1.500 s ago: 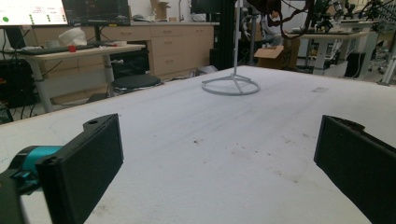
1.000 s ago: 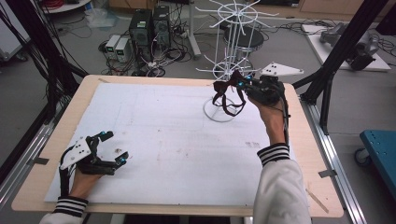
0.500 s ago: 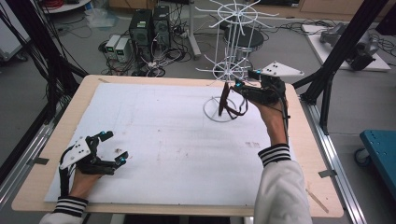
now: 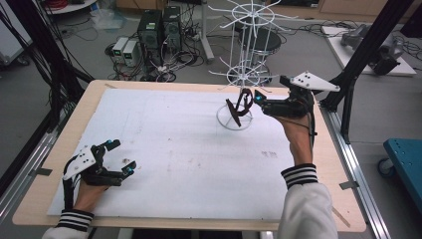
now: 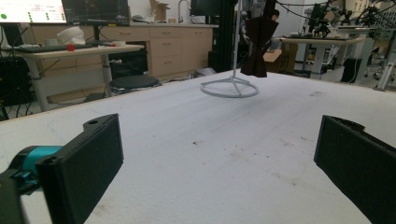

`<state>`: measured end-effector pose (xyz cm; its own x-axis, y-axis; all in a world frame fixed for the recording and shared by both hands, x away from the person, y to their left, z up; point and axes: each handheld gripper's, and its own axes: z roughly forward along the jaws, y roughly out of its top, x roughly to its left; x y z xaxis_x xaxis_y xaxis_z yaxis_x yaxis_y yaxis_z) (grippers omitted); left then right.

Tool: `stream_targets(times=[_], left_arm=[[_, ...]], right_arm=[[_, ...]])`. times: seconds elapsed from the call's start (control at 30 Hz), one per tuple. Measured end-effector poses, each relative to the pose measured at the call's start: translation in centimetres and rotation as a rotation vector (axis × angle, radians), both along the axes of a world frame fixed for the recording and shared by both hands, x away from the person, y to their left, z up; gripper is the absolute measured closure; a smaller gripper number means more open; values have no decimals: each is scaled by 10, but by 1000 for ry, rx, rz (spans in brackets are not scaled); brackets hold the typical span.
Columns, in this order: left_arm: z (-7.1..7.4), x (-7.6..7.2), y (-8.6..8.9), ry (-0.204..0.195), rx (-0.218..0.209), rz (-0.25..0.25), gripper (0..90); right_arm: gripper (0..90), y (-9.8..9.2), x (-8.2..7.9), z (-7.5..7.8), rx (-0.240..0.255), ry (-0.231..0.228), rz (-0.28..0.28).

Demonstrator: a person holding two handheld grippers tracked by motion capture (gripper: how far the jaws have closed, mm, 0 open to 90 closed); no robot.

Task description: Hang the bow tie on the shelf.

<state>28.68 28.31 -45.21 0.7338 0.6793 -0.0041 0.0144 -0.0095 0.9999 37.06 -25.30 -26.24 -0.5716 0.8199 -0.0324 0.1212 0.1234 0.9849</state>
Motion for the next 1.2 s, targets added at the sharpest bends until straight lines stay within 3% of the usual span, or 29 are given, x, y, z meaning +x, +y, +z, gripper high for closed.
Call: stream_targets(times=[0.2, 0.4, 0.6, 0.87, 1.07, 1.2], left_arm=[[0, -1, 0, -7, 7, 6, 17], [0, -1, -1, -14, 11, 11, 17], [0, -2, -2, -19, 19, 12, 18], [0, -2, -1, -20, 17, 19, 18], [0, -2, -1, -22, 18, 17, 17], [0, -3, -2, -21, 14, 16, 17]], right_arm=[[8, -7, -19, -8, 36, -15, 8], [7, -8, -45, -27, 29, -38, 31], [8, -7, -66, -54, 47, -58, 7], [7, -1, -87, -96, 26, -83, -5], [7, -5, -99, -127, 50, -103, -6], [7, -10, -104, -139, 57, -116, -14]])
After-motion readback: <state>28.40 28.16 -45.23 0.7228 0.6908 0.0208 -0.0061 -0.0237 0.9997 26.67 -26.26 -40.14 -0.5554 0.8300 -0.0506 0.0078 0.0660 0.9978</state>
